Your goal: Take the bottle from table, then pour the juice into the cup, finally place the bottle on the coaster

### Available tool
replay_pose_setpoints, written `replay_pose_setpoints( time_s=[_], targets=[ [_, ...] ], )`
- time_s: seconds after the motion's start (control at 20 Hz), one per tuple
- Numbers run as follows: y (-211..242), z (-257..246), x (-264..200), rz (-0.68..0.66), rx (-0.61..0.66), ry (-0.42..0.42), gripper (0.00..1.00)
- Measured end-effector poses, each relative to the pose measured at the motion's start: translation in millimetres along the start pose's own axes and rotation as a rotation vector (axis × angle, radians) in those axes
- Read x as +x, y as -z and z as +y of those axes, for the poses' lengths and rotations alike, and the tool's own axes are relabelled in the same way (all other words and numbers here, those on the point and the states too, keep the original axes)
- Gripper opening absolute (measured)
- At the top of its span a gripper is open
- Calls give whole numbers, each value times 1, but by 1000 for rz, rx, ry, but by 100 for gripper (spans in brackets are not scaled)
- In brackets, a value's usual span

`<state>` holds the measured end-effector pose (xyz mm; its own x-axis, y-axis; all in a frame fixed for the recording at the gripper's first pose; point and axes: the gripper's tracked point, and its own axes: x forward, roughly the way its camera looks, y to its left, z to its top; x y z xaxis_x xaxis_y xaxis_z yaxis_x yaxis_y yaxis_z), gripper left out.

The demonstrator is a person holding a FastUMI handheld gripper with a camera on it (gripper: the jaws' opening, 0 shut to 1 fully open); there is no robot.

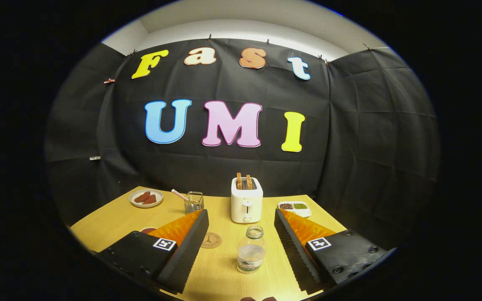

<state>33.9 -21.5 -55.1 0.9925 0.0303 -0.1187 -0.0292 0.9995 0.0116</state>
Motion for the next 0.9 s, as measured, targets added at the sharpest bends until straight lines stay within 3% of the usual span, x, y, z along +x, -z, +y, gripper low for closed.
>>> replay_pose_setpoints(
  time_s=[0.45, 0.9],
  targets=[
    [45, -15, 45, 23, 10, -44, 98],
    [124, -23, 71, 117, 51, -57, 98]
  ],
)
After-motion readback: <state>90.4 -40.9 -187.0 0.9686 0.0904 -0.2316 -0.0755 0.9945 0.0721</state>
